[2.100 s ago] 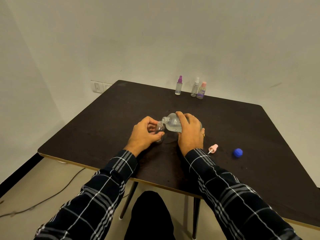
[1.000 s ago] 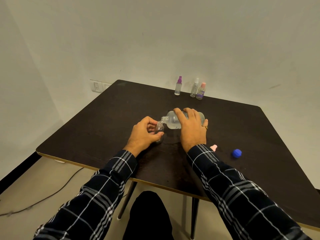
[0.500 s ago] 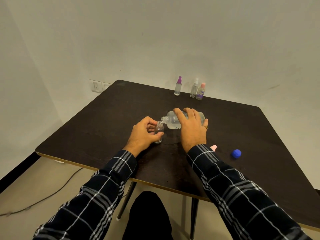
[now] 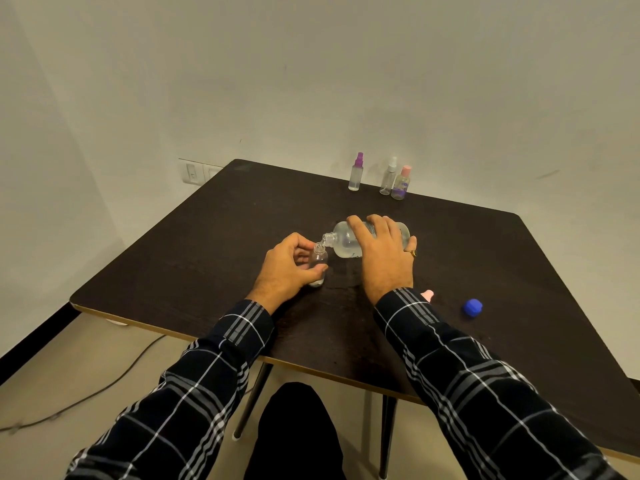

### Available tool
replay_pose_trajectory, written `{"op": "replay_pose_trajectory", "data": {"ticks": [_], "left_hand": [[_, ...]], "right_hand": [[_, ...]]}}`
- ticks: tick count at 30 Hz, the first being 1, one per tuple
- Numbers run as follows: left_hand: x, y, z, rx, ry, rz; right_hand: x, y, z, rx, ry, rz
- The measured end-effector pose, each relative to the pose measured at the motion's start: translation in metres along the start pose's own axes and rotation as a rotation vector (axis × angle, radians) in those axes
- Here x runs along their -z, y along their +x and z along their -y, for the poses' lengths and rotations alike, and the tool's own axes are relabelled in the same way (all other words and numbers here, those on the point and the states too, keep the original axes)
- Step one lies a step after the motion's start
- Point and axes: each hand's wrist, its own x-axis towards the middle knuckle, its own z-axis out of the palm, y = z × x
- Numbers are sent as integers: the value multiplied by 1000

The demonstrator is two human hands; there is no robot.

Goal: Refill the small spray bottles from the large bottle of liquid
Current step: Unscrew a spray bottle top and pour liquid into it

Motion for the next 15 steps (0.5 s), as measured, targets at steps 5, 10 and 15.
{"op": "replay_pose_trajectory", "data": {"ticks": [5,10,15], "left_hand": [[1,0,-1,12,6,5],[0,0,-1,19,1,5],[1,0,1,7,6,1]], "right_hand": [[-1,0,0,-6,3,8],[-1,1,0,-1,-8,1],[-2,1,0,0,-13,-1]]}}
